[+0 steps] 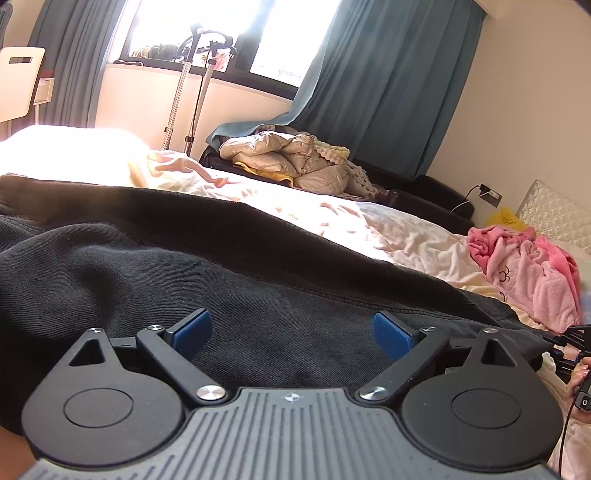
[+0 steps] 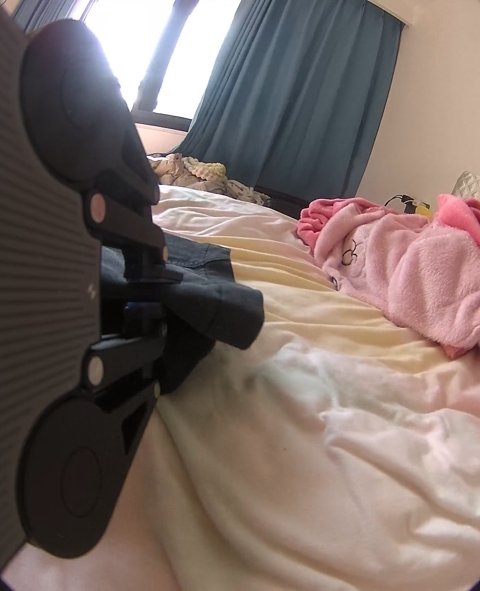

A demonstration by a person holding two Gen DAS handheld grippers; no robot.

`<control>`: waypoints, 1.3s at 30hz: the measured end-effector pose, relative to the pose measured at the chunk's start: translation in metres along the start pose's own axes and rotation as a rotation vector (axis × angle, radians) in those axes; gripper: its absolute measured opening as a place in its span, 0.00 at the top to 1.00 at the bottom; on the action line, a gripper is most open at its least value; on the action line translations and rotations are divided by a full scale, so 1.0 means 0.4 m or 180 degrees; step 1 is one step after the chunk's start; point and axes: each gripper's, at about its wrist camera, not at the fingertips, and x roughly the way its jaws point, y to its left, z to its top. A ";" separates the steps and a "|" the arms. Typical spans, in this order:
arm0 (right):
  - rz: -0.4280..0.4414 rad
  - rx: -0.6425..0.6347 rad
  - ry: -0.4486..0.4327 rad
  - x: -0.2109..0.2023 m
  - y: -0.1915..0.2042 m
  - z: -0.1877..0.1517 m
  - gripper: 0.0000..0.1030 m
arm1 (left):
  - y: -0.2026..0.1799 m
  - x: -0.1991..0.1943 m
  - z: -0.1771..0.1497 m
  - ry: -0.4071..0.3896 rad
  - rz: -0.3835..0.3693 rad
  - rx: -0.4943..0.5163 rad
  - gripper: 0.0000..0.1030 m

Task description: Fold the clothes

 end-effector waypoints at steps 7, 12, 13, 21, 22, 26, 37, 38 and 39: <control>0.0085 0.0451 0.0279 -0.074 -0.052 0.022 0.30 | -0.002 -0.018 0.006 -0.0074 -0.0043 -0.0016 0.07; 0.0116 0.0620 0.0521 -0.039 -0.066 -0.003 0.20 | -0.001 -0.027 0.010 -0.0115 -0.0042 -0.0018 0.07; 0.0226 0.0599 0.0579 -0.025 -0.064 -0.005 0.20 | -0.001 -0.027 0.012 -0.0120 -0.0041 -0.0022 0.07; 0.0405 0.0726 0.0636 0.096 -0.086 -0.002 0.17 | 0.007 -0.002 0.021 -0.0070 -0.0104 -0.0119 0.07; 0.0401 0.0712 0.0617 0.111 -0.083 0.001 0.15 | 0.009 0.002 0.021 -0.0062 -0.0112 -0.0138 0.07; 0.0300 0.0516 0.0496 0.144 -0.058 0.002 0.15 | 0.018 0.022 0.022 -0.0024 -0.0113 -0.0200 0.07; 0.1463 -0.1294 -0.0229 0.025 0.168 -0.017 0.84 | 0.011 0.026 0.028 -0.0100 -0.0149 -0.0147 0.07; 0.1426 -0.1232 -0.0220 0.023 0.157 -0.016 0.84 | 0.011 0.025 0.029 -0.0108 -0.0150 -0.0141 0.07; 0.1302 -0.1082 -0.0166 0.032 0.133 -0.011 0.84 | 0.010 0.024 0.029 -0.0110 -0.0137 -0.0128 0.07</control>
